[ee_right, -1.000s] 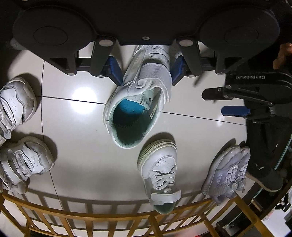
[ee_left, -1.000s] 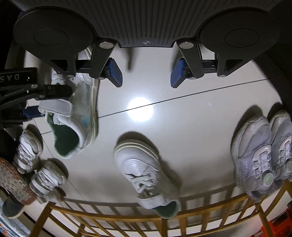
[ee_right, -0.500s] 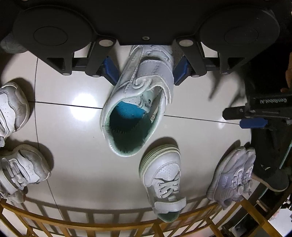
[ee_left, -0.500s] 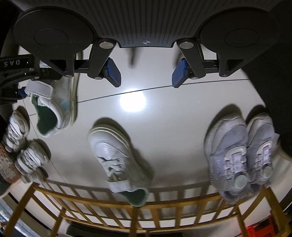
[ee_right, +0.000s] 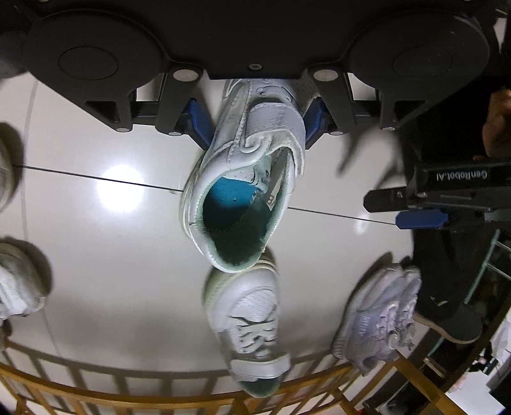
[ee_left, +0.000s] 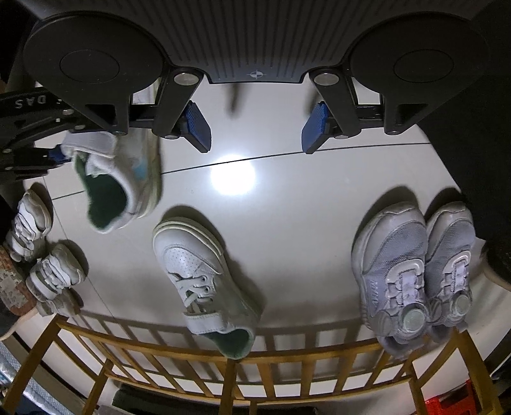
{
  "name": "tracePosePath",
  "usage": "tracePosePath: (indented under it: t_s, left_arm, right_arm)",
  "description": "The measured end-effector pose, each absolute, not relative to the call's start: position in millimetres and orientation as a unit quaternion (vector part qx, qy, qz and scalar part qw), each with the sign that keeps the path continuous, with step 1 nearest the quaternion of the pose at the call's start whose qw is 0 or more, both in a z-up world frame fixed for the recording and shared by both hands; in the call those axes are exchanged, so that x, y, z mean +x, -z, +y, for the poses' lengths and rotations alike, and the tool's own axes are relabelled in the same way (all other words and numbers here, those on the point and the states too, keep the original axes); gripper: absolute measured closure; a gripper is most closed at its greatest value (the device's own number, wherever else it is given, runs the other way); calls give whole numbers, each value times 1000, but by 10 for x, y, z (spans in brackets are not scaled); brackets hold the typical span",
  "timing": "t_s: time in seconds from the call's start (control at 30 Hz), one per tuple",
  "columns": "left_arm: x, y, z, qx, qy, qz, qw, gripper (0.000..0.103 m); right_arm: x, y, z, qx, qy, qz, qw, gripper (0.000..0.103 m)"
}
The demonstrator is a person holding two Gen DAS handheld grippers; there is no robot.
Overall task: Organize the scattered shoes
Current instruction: 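Lift the white velcro sneaker by its heel with the right gripper toward the left gripper, then open the right gripper while the left gripper closes on the sneaker heel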
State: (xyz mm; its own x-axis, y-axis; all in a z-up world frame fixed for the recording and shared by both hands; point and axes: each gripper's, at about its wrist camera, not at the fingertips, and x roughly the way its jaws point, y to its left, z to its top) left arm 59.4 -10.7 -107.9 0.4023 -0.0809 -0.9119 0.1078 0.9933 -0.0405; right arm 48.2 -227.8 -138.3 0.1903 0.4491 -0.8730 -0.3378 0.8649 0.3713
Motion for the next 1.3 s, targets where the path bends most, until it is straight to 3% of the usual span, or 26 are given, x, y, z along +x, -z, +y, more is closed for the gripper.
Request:
tracePosePath:
  t_s: [0.27, 0.43, 0.63, 0.83, 1.07, 1.3]
  left_arm:
    - [515, 1131, -490, 16, 48, 551, 833, 36]
    - [408, 1144, -532, 16, 62, 557, 828, 36]
    - [314, 1091, -450, 20, 83, 563, 822, 34]
    - [199, 1057, -465, 19, 95, 571, 815, 33]
    - [175, 1090, -624, 20, 104, 577, 810, 33]
    - [179, 1158, -693, 18, 112, 585, 803, 31]
  right_arm:
    - [488, 1368, -2187, 48, -289, 578, 762, 37]
    - [411, 1217, -2426, 54, -291, 560, 774, 27]
    - [396, 1078, -2695, 82, -309, 537, 781, 24]
    - [531, 1085, -2970, 109, -214, 498, 833, 13]
    - [628, 1385, -3179, 146, -156, 489, 846, 13]
    - [601, 1364, -3144, 97, -152, 466, 866, 9]
